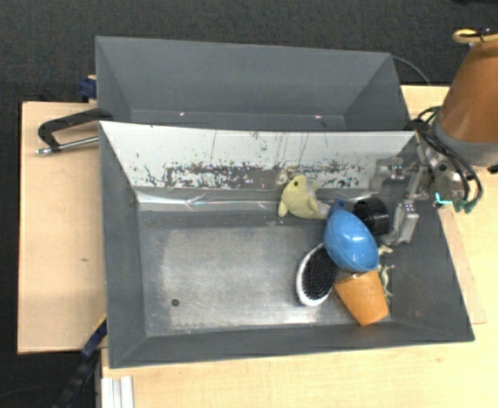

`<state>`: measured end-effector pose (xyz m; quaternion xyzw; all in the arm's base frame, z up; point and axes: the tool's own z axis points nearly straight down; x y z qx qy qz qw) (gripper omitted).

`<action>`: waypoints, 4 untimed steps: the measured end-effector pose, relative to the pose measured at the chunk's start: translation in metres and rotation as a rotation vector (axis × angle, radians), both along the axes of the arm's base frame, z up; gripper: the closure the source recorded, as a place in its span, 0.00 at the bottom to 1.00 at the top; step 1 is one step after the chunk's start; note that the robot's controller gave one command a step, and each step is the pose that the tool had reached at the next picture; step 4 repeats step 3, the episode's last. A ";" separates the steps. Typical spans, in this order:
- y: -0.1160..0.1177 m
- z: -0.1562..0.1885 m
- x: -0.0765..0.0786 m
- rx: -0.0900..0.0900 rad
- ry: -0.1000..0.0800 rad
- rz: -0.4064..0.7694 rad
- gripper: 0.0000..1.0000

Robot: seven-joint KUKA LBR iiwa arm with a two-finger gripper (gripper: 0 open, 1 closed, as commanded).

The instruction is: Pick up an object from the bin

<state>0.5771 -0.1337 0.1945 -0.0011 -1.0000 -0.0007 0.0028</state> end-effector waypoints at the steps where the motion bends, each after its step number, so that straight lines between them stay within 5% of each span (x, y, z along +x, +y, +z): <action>1: 0.045 -0.100 0.000 -0.002 -0.020 0.245 0.00; 2: 0.045 -0.097 0.002 -0.005 -0.030 0.244 1.00; 3: 0.048 0.057 -0.018 -0.004 -0.021 0.228 1.00; 4: 0.048 0.057 -0.018 -0.004 -0.021 0.228 1.00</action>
Offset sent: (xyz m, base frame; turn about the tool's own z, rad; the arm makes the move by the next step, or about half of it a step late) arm -0.0048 0.0438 -0.1037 -0.2449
